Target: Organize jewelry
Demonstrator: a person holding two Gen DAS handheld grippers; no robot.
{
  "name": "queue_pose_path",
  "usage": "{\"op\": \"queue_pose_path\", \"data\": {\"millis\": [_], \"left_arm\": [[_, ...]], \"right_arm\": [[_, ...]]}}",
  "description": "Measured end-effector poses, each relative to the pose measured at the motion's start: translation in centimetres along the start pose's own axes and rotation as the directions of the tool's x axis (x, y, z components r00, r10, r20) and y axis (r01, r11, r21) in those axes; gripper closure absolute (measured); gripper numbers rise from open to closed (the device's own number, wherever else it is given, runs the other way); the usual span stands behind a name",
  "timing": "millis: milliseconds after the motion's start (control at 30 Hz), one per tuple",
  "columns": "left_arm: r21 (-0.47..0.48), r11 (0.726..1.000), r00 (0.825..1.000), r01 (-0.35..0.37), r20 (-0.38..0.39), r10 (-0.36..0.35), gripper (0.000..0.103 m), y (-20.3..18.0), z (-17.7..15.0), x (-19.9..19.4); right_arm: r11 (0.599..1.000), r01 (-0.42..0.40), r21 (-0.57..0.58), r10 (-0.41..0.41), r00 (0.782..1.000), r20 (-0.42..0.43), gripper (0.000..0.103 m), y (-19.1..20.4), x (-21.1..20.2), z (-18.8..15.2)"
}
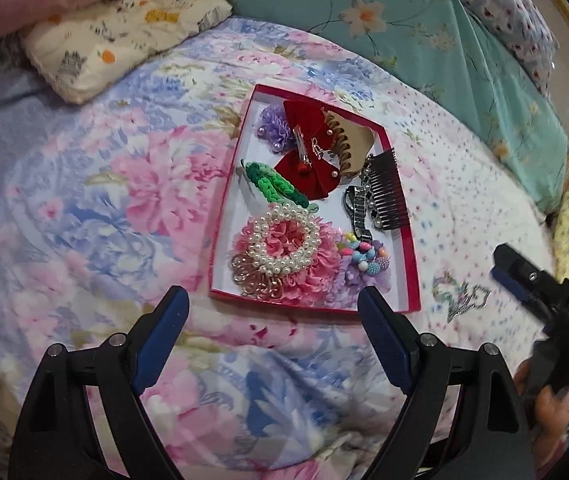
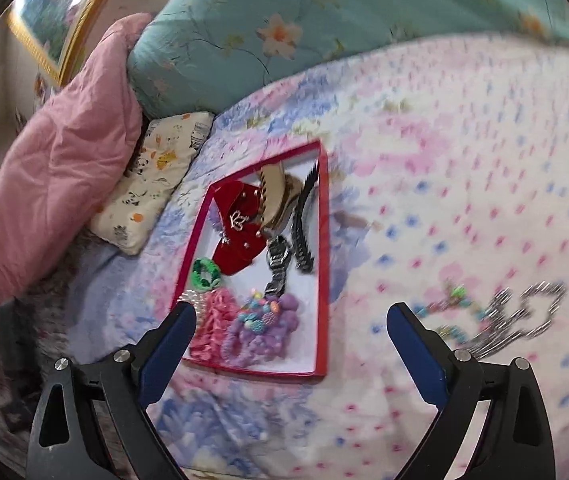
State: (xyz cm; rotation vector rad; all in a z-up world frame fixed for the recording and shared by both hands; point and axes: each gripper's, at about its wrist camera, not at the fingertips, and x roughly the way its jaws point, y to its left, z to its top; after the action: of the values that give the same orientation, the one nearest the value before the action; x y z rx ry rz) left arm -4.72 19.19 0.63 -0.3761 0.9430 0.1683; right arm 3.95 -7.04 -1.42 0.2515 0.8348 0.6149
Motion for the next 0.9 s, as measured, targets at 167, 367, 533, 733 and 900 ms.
{"op": "queue_pose_path", "data": {"millis": [167,367,533,733,900], "left_arm": [[0.057,0.995,0.996,-0.083,0.041,0.080,0.016,-0.7,0.5,-2.3],[0.111,0.986,0.990,-0.128,0.076,0.120,0.014,-1.6,1.2,-4.8],[0.132,0.982,0.989,-0.138,0.076,0.129,0.013,-2.2,1.6,-6.0],[0.138,0.977,0.984,-0.163,0.094,0.150,0.000,-2.5,1.7,-6.1],[0.136,0.976,0.984,-0.170,0.066,0.162,0.000,-2.3,1.4,-4.0]], "right_arm": [[0.977,0.082,-0.194,-0.081,0.997,0.013,0.002,3.1,-2.0,0.5],[0.935,0.101,-0.339,-0.111,0.994,-0.008,0.001,6.5,-3.5,0.6],[0.919,0.099,-0.381,-0.116,0.993,-0.023,0.001,8.1,-4.6,0.9],[0.928,0.047,-0.371,-0.060,0.998,-0.022,0.000,8.8,-5.5,1.2],[0.939,0.048,-0.339,-0.071,0.996,-0.058,0.000,8.0,-3.4,0.8]]}}
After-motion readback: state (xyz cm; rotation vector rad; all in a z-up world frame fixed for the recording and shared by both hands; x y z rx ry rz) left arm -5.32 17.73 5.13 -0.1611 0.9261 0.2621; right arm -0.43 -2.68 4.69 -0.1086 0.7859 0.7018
